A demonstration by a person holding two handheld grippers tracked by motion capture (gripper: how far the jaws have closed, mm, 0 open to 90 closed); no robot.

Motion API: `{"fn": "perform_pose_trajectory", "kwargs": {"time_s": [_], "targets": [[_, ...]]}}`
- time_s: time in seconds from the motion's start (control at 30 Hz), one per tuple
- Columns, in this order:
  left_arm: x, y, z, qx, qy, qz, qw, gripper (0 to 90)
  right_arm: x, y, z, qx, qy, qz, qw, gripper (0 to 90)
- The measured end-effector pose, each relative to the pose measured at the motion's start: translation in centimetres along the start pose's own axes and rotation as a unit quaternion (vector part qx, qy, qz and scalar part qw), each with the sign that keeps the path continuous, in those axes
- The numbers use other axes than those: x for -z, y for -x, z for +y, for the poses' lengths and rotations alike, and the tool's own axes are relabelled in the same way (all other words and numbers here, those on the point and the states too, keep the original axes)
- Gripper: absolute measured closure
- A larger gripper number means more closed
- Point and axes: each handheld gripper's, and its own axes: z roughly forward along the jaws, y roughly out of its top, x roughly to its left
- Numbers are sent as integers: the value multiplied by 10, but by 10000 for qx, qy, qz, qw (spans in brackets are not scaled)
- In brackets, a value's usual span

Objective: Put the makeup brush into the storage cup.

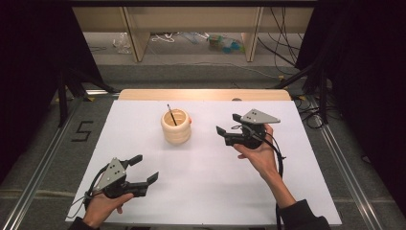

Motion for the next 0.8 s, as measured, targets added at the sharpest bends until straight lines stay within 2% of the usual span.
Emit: {"fn": "perform_pose_trajectory", "kwargs": {"time_s": [0.3,0.53,0.6,0.8], "targets": [[0,0,0,-12,9,3,10000,167,13,3,-10,-30,32,-22,10000,217],[0,0,0,26,3,5,10000,167,28,2,-19,-58,173,-75,9998,222],[0,1,0,32,3,8,10000,167,31,2,-23,-68,68,-74,9999,216],[0,0,1,-8,12,15,10000,167,43,0,-32,-64,93,-101,9999,216]]}}
